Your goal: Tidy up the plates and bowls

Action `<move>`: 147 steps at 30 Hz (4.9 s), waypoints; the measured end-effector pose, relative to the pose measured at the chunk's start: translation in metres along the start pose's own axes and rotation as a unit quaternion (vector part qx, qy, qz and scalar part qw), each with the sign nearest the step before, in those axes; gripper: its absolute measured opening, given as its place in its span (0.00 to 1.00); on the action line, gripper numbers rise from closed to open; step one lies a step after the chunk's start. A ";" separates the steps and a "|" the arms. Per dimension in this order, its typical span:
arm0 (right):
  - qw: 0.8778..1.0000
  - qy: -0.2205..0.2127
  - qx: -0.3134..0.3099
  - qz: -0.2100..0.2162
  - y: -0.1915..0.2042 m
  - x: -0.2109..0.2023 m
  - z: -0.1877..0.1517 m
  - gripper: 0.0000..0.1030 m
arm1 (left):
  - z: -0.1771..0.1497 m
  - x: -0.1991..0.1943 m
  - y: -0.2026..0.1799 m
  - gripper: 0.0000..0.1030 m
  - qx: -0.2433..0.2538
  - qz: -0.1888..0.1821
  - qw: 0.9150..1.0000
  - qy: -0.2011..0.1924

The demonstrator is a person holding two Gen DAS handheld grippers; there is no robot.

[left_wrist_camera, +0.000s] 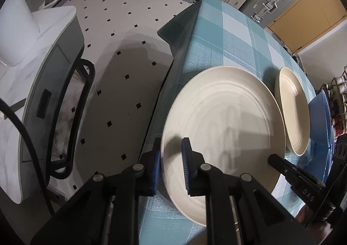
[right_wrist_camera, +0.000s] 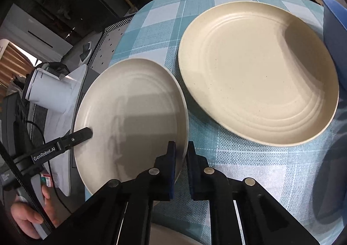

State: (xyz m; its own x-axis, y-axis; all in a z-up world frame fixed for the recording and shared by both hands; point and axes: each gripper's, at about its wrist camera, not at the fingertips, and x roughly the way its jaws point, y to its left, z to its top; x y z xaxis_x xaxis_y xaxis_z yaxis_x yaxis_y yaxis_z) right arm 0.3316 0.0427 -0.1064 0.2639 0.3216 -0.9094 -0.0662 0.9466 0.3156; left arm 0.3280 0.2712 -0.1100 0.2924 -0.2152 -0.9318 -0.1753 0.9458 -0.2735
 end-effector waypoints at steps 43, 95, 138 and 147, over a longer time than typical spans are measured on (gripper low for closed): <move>0.998 -0.020 -0.037 0.036 -0.018 -0.146 -0.123 0.08 | -0.136 -0.115 -0.046 0.11 0.019 0.005 0.999 -0.040; 0.992 -0.002 -0.117 -0.036 -0.030 -0.100 -0.185 0.10 | -0.210 -0.060 -0.057 0.18 0.052 0.081 0.995 -0.013; 0.963 -0.118 -0.228 -0.077 -0.026 -0.141 -0.218 0.62 | -0.220 -0.091 -0.076 0.24 0.039 0.105 0.992 -0.064; 0.977 -0.108 -0.181 -0.032 -0.051 -0.157 -0.220 0.86 | -0.231 -0.123 -0.117 0.46 0.075 0.079 0.989 -0.104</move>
State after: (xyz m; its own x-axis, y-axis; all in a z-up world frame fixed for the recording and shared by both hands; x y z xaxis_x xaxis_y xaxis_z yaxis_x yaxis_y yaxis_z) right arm 0.0820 -0.0510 -0.0393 0.4734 0.2852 -0.8334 -0.3678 0.9237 0.1072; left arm 0.0957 0.1311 -0.0190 0.4631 -0.0220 -0.8860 -0.0974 0.9924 -0.0756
